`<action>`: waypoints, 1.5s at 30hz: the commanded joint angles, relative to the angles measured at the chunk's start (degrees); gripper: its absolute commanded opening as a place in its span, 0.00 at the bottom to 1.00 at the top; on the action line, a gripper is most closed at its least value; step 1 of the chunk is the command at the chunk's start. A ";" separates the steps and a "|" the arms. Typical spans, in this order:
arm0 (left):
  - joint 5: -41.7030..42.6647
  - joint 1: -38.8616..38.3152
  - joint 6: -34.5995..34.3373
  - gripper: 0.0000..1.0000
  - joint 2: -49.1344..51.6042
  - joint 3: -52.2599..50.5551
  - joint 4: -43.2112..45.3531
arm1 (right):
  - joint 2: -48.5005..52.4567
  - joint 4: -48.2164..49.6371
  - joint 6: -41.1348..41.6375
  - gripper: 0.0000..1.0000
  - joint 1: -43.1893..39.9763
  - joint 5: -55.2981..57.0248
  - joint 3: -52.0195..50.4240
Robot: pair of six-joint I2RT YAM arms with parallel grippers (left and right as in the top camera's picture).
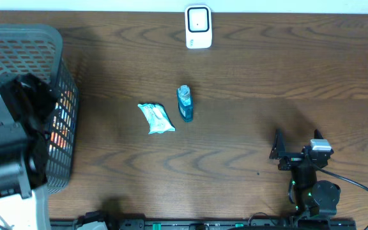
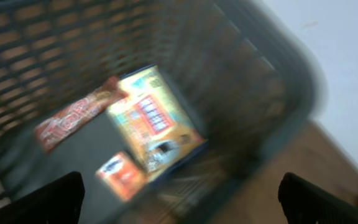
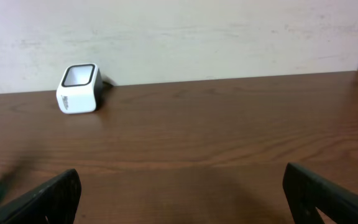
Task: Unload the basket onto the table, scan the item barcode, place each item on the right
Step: 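Reach the left gripper into the basket and grasp the Kleenex pack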
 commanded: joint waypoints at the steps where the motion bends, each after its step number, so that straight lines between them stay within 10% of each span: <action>1: -0.66 4.11 0.70 1.00 4.09 0.90 -2.58 | -0.31 -0.24 -0.68 0.99 0.66 0.33 -0.09; 45: 16.33 19.21 -4.09 1.00 43.89 -6.86 -0.44 | -0.31 -0.24 -0.68 0.99 0.66 0.33 -0.09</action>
